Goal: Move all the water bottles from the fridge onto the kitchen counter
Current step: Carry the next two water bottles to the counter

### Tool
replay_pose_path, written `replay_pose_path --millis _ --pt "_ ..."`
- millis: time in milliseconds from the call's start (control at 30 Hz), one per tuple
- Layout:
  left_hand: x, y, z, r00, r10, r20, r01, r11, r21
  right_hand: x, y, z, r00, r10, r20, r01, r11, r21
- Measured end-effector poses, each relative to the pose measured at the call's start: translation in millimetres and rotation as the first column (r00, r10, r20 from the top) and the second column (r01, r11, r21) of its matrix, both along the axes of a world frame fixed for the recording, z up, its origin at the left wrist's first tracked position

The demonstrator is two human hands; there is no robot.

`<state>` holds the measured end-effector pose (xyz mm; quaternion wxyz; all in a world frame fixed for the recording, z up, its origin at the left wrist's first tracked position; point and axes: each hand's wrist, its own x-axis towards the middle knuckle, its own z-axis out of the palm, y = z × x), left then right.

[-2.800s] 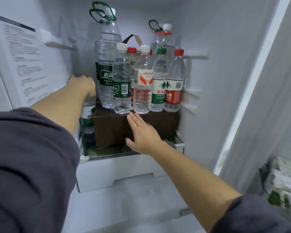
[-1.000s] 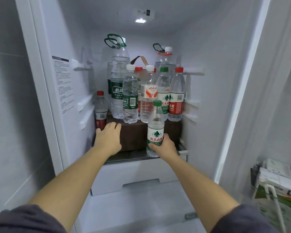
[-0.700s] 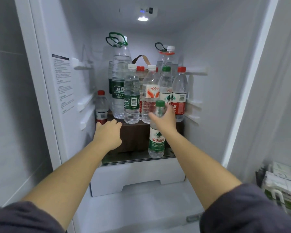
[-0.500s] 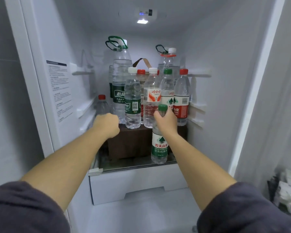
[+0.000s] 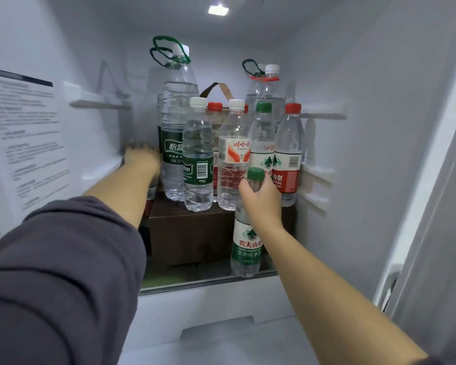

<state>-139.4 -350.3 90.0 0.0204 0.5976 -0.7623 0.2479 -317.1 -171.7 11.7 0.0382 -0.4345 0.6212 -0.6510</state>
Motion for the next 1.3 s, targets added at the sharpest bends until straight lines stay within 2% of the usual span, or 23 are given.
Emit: replay_pose_path --millis 167,433,633,800,1100,1300 --pt "-1.8 -9.7 10.0 1.0 0.006 -0.028 -0.004 0.998 0.056 -1.5 -0.2 -0.2 1.0 -0.007 0.013 0.007 1.0 -0.002" --pt "-1.1 -12.0 15.2 0.998 0.023 0.053 -0.027 0.996 0.083 -0.1 0.5 -0.4 1.0 -0.003 -0.007 0.003 1.0 -0.007" --pt "4.4 -7.4 22.1 0.999 0.023 0.049 -0.027 0.995 0.096 -2.7 1.0 -1.1 1.0 -0.003 0.009 0.003 1.0 -0.011" --pt "9.4 7.0 32.6 0.999 0.031 0.044 -0.039 0.982 0.185 3.2 2.1 -0.4 0.999 -0.007 -0.032 0.007 1.0 0.001" --pt "19.1 50.1 17.4 0.989 0.019 0.146 -0.041 0.988 0.147 8.7 3.3 2.3 0.995 -0.053 -0.087 0.058 0.997 0.054" --pt "25.8 94.9 55.4 0.98 0.003 0.197 -0.038 0.984 0.173 11.6 6.2 5.3 0.993 -0.056 -0.101 0.065 0.995 0.082"
